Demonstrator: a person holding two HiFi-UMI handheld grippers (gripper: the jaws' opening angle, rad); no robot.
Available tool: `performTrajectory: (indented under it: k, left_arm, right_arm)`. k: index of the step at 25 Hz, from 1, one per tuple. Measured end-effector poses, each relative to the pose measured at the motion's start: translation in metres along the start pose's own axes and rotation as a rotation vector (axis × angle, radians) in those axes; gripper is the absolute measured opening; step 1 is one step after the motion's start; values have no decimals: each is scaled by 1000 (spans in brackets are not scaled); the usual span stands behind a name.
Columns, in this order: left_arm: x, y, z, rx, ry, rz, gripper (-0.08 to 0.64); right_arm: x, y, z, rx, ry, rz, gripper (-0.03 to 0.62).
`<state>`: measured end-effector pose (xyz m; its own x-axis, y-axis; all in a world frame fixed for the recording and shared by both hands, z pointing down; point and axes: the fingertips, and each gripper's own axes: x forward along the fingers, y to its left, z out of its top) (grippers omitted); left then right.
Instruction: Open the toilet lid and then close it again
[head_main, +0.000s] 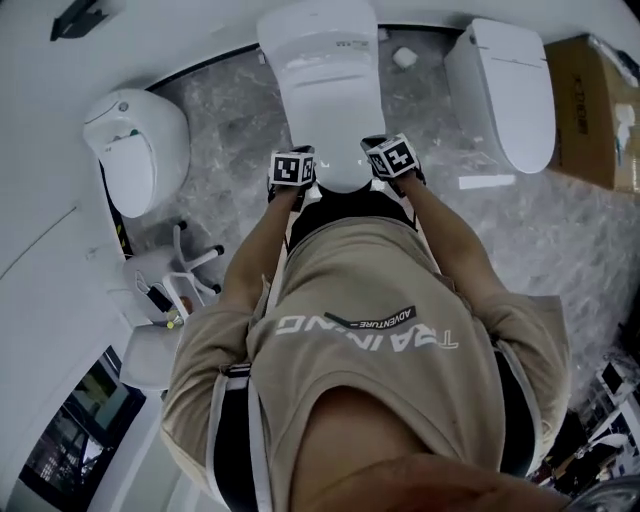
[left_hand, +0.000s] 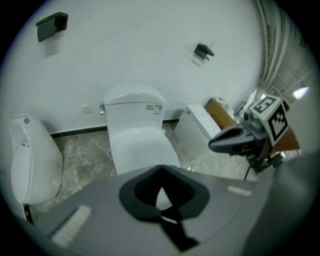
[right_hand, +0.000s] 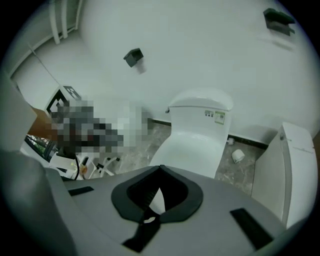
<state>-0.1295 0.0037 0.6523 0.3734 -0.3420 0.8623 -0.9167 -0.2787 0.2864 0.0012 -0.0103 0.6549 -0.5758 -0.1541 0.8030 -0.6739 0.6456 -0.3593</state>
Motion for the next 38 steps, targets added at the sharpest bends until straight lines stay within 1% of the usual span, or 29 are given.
performTrajectory:
  k: [2,5,7,10,14,17,21,24,29,33,35,38]
  left_arm:
    - [-15,4,22,12,-62,14,2]
    - [-32,14,65,58,-146,45,2]
    - [-42,19,95,87,-208,45,2]
    - [-66,17,137,148,-311,37,2]
    - [-106,2,187,200,-468,31,2]
    - [-136,-8,217,243,-581,48,2]
    - [-181,-20,250,280,-721,56,2]
    - [-213,-31,276,313,-814,56,2]
    - [-258,-48,303,368,-913,60,2]
    - [-282,-64,309,416,-954,75,2]
    - [-285,-67,306,419,-962,83,2]
    - [-287,-67,298,401,-970,91,2]
  right_arm:
    - [-14,0,20,-33,-41,-6,14]
    - [-34,-13,57,-68,-114,-47,14]
    - [-48,-22,84,-73,-175,-81,14]
    - [-74,-25,123,-91,-274,-113,14]
    - [-114,-19,170,-150,-405,-144,14]
    - [-144,-10,203,-205,-504,-165,14]
    - [-183,10,236,-278,-634,-196,14]
    - [-211,22,257,-304,-721,-212,14]
    - [-249,46,279,-342,-820,-213,14]
    - [-273,54,284,-335,-874,-215,14]
    - [-280,58,284,-332,-893,-217,14]
    - [-288,66,283,-339,-906,-211,14]
